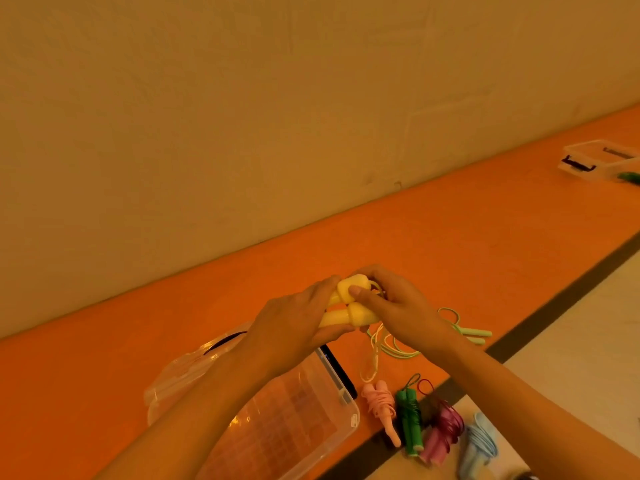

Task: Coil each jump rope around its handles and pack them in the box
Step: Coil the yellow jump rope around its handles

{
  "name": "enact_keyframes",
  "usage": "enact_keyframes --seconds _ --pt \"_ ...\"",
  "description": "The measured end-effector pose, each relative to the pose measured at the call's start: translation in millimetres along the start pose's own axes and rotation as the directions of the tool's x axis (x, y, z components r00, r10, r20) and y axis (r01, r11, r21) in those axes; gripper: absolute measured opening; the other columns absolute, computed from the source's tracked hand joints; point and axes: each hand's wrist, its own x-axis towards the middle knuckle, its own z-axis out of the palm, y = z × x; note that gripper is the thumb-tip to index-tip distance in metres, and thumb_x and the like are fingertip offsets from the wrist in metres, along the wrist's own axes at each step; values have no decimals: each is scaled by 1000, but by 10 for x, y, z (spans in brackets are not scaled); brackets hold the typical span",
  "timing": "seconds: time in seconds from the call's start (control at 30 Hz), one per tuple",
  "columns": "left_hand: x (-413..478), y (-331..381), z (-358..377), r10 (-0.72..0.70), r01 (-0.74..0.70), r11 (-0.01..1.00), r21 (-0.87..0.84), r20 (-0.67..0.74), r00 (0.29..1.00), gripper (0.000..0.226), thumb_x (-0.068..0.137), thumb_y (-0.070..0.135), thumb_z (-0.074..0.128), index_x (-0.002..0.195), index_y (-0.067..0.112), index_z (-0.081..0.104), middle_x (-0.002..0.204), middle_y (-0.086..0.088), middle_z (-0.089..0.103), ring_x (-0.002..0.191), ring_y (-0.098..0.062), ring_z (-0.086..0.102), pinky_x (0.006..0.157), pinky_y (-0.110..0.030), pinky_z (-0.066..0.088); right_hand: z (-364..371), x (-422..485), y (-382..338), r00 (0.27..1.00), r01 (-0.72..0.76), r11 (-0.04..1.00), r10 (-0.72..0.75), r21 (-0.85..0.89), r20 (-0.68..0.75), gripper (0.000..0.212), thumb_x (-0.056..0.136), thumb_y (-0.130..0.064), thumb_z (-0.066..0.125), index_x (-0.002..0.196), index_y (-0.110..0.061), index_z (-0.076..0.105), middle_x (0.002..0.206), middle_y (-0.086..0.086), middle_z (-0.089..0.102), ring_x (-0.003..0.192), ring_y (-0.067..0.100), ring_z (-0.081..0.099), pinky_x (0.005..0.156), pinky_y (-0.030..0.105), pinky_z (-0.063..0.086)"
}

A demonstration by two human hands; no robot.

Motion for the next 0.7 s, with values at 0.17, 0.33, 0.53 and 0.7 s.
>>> enact_keyframes --seconds 0.17,0.33,0.53,0.7 --pt "53 67 1 -25 24 998 61 14 1000 83 85 76 30 154 30 20 140 12 51 94 -11 62 70 -30 51 2 -9 -21 998 -19 1000 20 17 -66 14 99 -23 58 109 -14 61 86 -1 65 64 19 65 56 35 54" --pt "68 99 -35 -45 42 997 57 42 998 78 83 78 34 144 30 24 109 8 61 77 -12 60 59 -28 45 -28 -11 -85 999 4 999 -6 -43 -33 17 99 -25 58 111 -12 62 85 -3 66 64 12 62 55 24 50" --pt "60 -55 -99 -42 42 999 0 29 999 75 86 74 43 145 31 26 109 6 63 80 -15 61 56 -29 37 -375 6 -175 1000 11 979 -8 -202 16 22 96 -36 58 97 -19 72 71 9 57 57 9 45 52 22 34" --pt "37 -150 -208 -63 64 997 -32 47 997 70 85 73 46 139 31 31 96 12 56 72 -6 55 52 -24 34 -674 5 -230 1000 4 970 -1 -243 14 19 91 -36 62 88 -22 74 73 20 54 63 18 44 53 27 33"
